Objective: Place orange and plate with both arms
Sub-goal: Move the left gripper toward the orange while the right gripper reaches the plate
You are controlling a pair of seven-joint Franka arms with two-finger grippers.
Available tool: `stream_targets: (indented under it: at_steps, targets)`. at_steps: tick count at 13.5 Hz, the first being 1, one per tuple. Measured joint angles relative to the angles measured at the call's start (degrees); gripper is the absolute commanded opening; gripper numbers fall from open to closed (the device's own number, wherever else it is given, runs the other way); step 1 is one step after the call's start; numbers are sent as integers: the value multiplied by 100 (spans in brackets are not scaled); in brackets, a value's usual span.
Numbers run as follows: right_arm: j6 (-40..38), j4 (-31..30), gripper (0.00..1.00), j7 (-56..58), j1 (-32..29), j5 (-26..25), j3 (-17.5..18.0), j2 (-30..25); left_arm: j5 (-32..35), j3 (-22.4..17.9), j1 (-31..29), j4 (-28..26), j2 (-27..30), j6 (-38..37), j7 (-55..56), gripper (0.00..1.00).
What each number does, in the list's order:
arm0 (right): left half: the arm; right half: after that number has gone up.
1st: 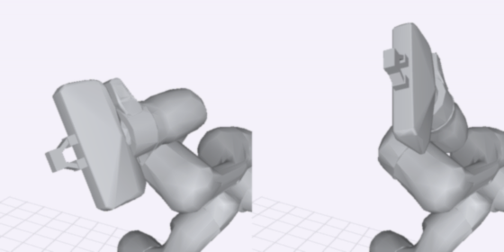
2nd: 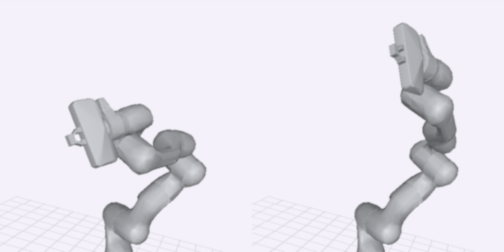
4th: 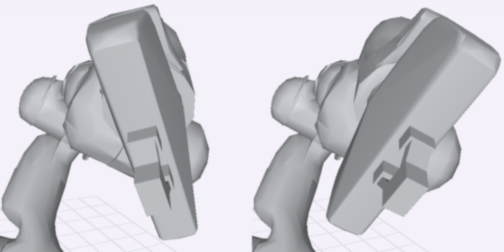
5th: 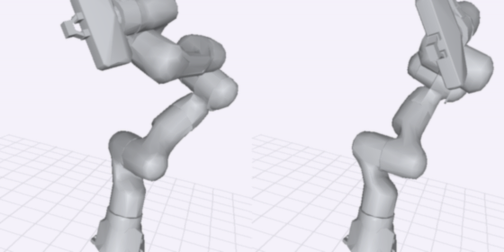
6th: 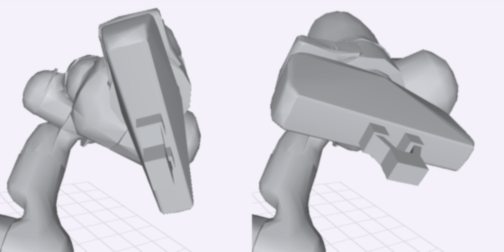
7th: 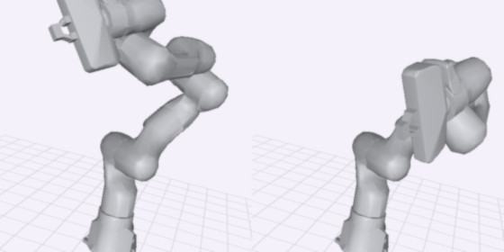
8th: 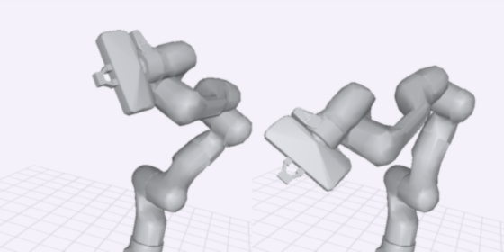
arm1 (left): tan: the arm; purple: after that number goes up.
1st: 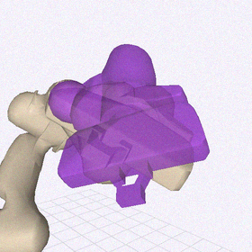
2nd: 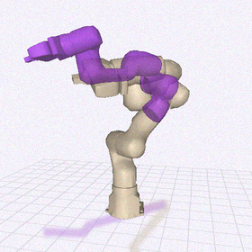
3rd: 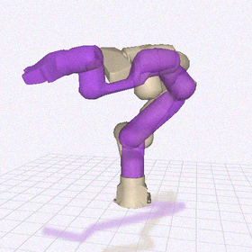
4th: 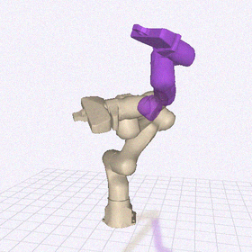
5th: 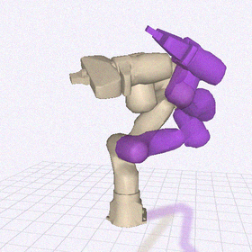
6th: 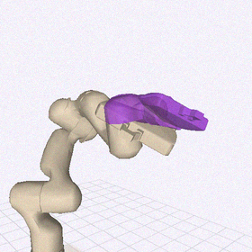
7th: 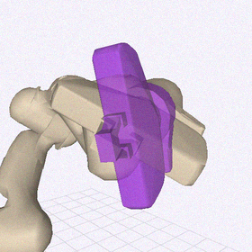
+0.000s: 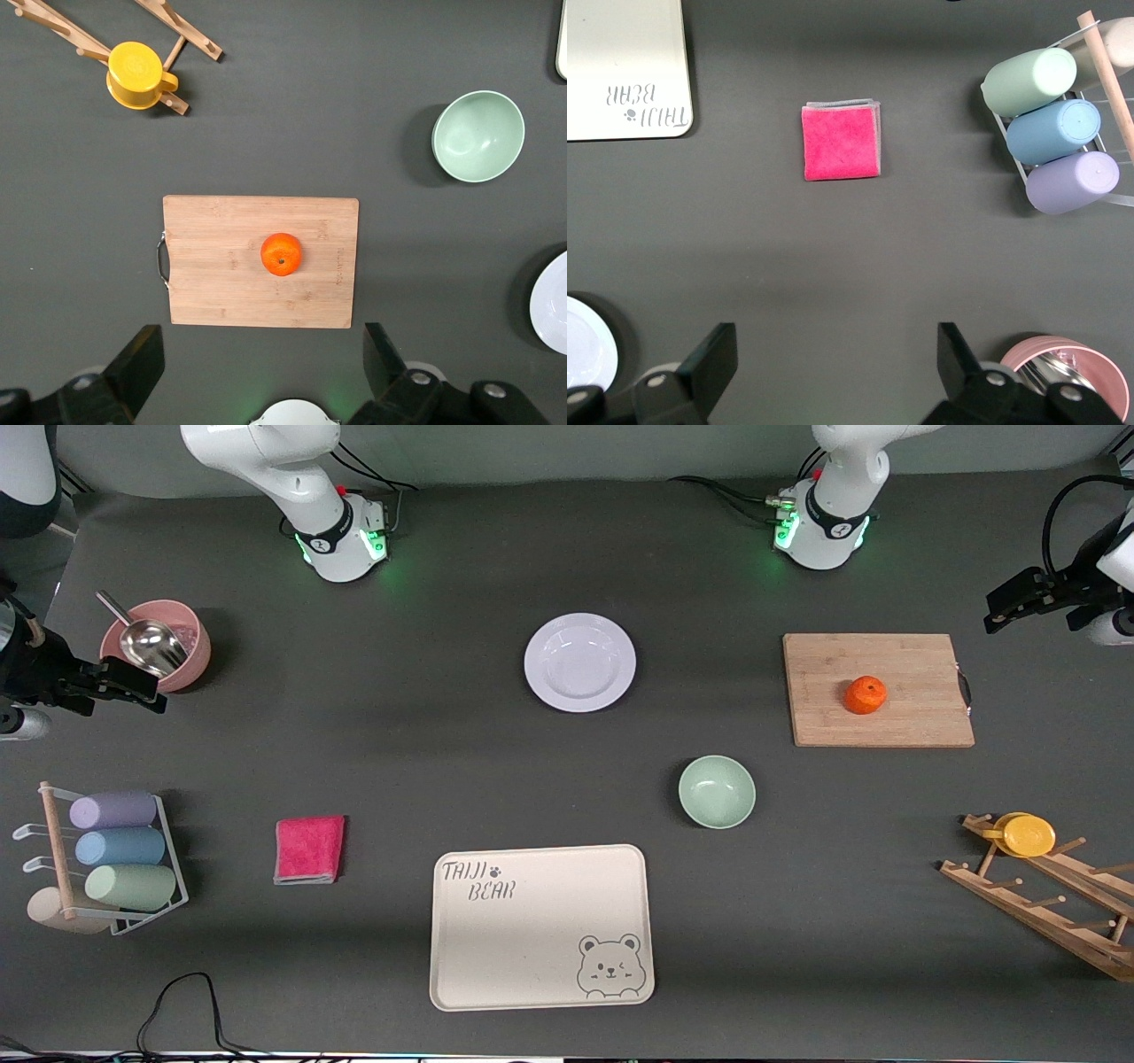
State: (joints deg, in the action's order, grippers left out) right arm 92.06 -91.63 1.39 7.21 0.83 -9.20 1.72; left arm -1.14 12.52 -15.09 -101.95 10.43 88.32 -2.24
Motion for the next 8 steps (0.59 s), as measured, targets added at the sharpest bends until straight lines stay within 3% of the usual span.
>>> stream_targets:
  at_steps: [8]
  targets:
    - [0,-56,100,0,4,0,1,-38,23,-48,-63,-52,-50,-52,-5,100]
